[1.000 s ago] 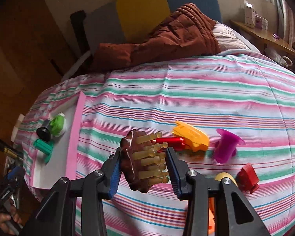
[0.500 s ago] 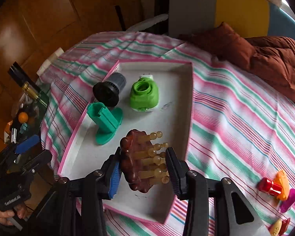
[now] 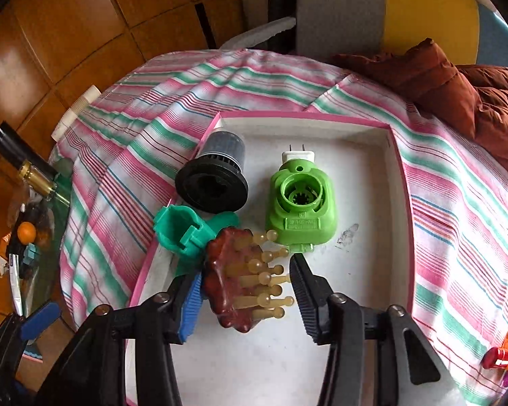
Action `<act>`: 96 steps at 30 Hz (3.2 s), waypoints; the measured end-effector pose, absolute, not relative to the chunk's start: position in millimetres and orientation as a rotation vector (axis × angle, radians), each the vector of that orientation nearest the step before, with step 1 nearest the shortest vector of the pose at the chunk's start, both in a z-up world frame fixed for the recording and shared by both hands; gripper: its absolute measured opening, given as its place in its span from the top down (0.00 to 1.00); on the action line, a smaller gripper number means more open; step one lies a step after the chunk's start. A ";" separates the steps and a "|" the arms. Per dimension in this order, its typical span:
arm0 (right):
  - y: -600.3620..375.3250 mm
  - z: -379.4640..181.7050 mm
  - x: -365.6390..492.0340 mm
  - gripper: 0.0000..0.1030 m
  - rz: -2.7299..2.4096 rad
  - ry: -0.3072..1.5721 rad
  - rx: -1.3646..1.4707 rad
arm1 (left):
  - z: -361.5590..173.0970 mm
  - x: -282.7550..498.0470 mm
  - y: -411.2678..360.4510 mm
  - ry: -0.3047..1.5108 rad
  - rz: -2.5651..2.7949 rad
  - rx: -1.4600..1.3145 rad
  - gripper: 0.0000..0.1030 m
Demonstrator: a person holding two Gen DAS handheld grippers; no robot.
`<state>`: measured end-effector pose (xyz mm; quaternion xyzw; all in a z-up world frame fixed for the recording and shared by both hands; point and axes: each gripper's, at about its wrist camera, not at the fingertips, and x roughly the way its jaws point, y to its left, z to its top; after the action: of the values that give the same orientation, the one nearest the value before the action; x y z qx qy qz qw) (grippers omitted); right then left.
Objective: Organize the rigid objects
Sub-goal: 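Release the brown comb beside the green cup and withdraw the right tool, then reach the left tool to the red cylinder and close on it, then lift the red cylinder with the left tool while the right tool grasps the magenta funnel cup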
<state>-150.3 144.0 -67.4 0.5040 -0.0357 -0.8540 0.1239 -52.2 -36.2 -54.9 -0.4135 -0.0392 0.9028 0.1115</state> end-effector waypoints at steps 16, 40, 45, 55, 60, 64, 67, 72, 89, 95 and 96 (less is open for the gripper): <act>201.2 -20.1 -67.0 0.37 -2.730 -0.038 1.284 | -29.0 -34.4 -13.3 -0.015 2.648 -1.128 0.31; 451.9 -15.0 47.8 0.36 -3.288 -0.522 1.317 | -7.2 -19.3 85.9 0.245 2.501 -1.032 0.26; 489.0 -15.3 67.0 0.36 -3.297 -0.914 1.222 | -9.9 -19.2 108.2 0.293 2.467 -1.038 0.26; 502.6 -21.1 72.6 0.36 -3.251 -1.082 1.221 | -16.8 -24.6 148.7 0.370 2.382 -1.038 0.26; 509.0 -18.7 80.7 0.36 -3.281 -1.150 1.168 | -17.7 -30.2 172.0 0.392 2.319 -1.027 0.26; 521.2 -24.5 88.3 0.36 -3.250 -1.300 1.157 | -17.1 -33.4 197.0 0.417 2.263 -1.011 0.26; 530.4 -30.5 92.6 0.36 -3.209 -1.413 1.154 | -21.6 -34.9 220.4 0.454 2.202 -1.006 0.26; 539.3 -37.2 97.6 0.36 -3.154 -1.533 1.136 | -36.9 -35.5 267.6 0.563 2.059 -0.985 0.26; 539.0 -42.2 91.3 0.36 -3.074 -1.564 1.138 | -94.6 -67.3 379.0 0.717 1.807 -0.978 0.30; 538.1 -43.0 88.0 0.36 -3.066 -1.548 1.166 | -99.2 -65.3 377.8 0.642 1.826 -0.997 0.74; 537.5 -42.9 87.2 0.36 -3.068 -1.540 1.171 | -99.6 -63.4 374.0 0.624 1.832 -0.998 0.74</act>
<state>87.2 537.5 -42.9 0.3134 -0.4121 -0.8210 -0.2404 -63.4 374.0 -99.6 -0.4061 0.2538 0.7455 0.4636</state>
